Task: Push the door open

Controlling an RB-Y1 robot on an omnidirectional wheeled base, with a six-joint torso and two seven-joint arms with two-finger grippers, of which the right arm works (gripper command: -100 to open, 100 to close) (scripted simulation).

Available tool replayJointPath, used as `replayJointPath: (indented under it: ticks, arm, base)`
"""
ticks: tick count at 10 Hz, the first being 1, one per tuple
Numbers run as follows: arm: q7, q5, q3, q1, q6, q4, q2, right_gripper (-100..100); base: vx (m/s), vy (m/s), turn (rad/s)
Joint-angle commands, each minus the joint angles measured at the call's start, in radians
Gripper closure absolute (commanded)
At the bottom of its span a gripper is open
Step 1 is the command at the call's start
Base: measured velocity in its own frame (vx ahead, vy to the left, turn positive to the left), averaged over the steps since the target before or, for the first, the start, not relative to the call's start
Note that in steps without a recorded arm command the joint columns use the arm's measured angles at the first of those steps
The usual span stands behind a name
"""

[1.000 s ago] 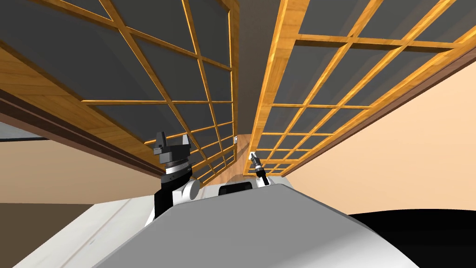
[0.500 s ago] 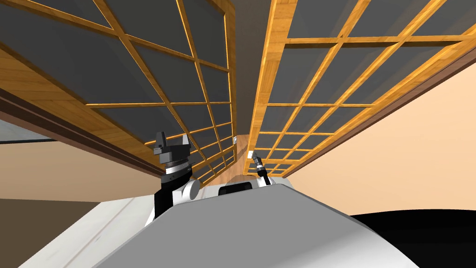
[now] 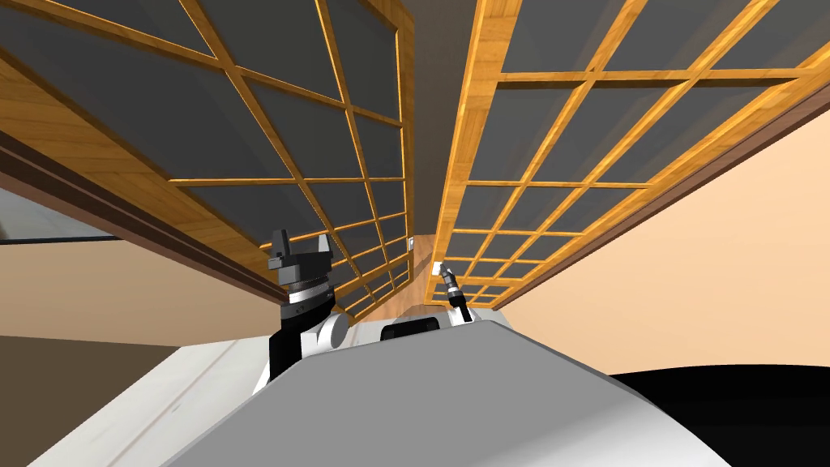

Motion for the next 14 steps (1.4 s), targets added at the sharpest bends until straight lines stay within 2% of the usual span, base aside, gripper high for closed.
replayJointPath:
  ticks: [1,9,14]
  arm:
    - [-0.050,-0.015,0.005,-0.003,-0.002,0.005,-0.004,-100]
    - [-0.234,-0.075,0.024,-0.015,-0.007,0.021,-0.013,-100]
    - [-0.377,-0.131,0.042,-0.026,-0.011,0.036,-0.017,-100]
  base:
    - [-0.029,-0.006,0.022]
    - [-0.024,-0.004,0.019]
    - [-0.026,-0.003,0.024]
